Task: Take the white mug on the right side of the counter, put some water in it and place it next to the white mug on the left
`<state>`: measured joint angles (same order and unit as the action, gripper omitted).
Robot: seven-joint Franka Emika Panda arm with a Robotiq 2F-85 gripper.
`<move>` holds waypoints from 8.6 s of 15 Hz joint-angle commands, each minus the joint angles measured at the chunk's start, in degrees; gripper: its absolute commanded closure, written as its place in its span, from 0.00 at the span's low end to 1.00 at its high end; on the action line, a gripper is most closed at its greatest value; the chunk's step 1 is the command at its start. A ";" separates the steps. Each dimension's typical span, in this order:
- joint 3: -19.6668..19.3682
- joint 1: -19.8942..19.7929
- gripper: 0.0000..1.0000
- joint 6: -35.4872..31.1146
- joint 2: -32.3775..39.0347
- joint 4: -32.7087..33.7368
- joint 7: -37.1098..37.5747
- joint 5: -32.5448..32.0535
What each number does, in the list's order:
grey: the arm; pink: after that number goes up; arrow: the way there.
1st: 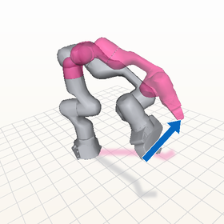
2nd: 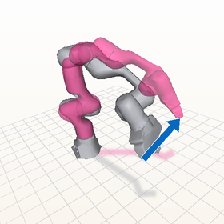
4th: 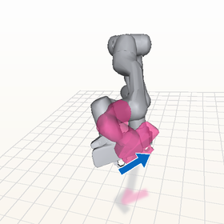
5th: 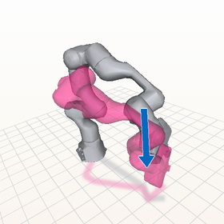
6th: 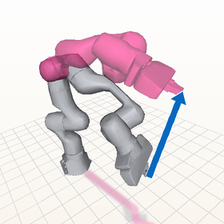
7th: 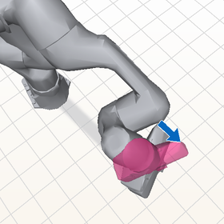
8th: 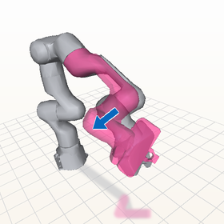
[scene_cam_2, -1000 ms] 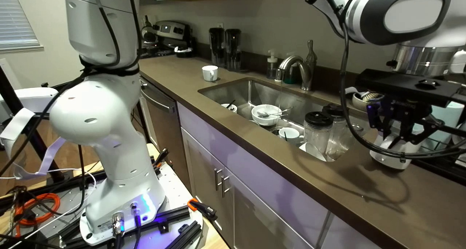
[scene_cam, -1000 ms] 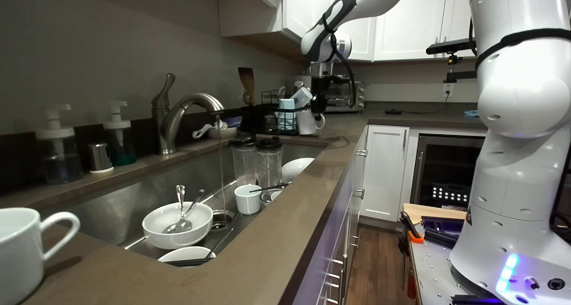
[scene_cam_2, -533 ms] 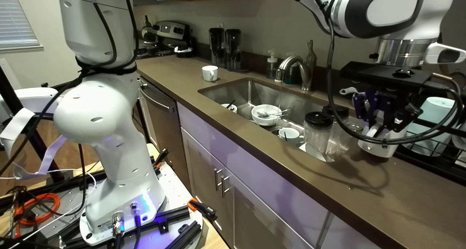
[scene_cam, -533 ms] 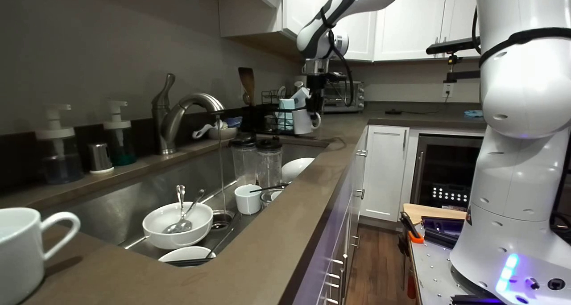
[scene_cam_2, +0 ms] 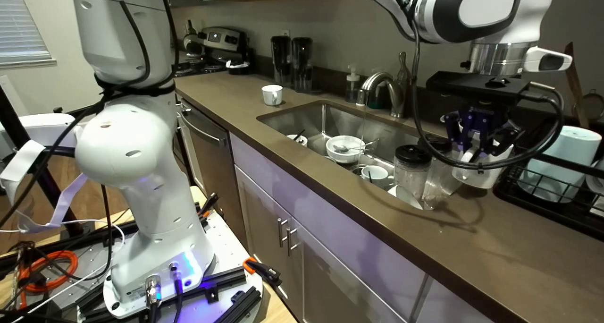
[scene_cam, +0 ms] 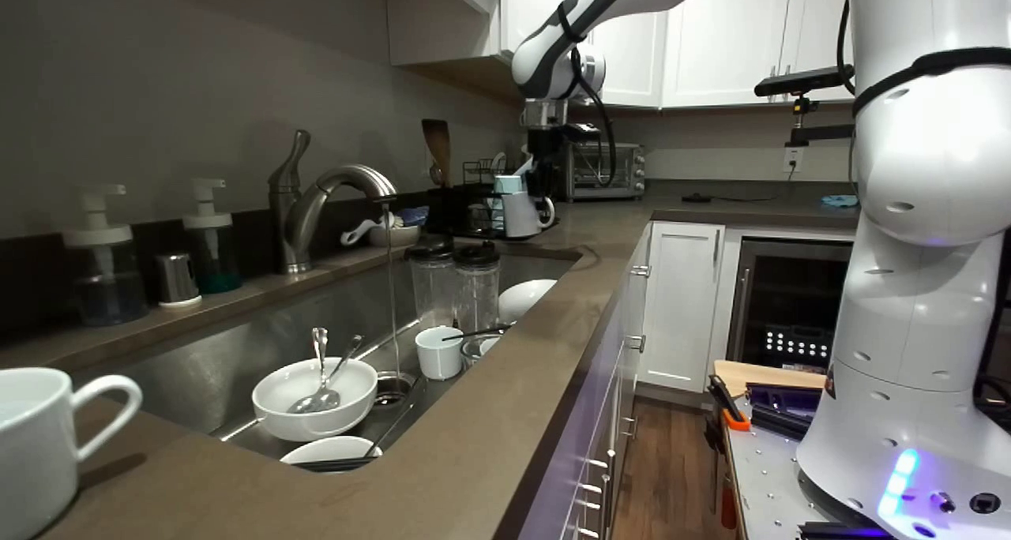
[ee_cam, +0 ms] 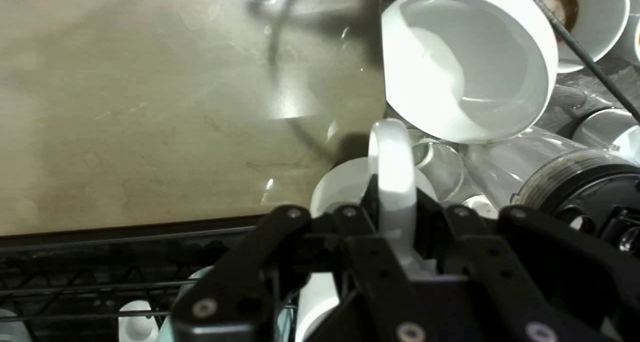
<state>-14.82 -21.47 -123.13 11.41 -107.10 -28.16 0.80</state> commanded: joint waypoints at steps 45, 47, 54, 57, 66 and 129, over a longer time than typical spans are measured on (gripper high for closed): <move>1.52 8.21 0.90 -2.07 -6.96 -6.50 17.05 -13.89; 1.52 8.21 0.90 -2.07 -6.96 -6.50 17.05 -13.90; 1.52 8.21 0.90 -2.07 -6.96 -6.50 17.05 -13.91; 1.52 8.21 0.90 -2.07 -6.96 -6.50 17.05 -13.91; 1.52 8.21 0.90 -2.07 -6.96 -6.50 17.05 -13.92; 10.68 15.72 0.90 -10.51 0.29 -5.29 5.49 -8.71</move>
<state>-4.66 -5.27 -133.77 11.72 -112.47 -22.77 -7.75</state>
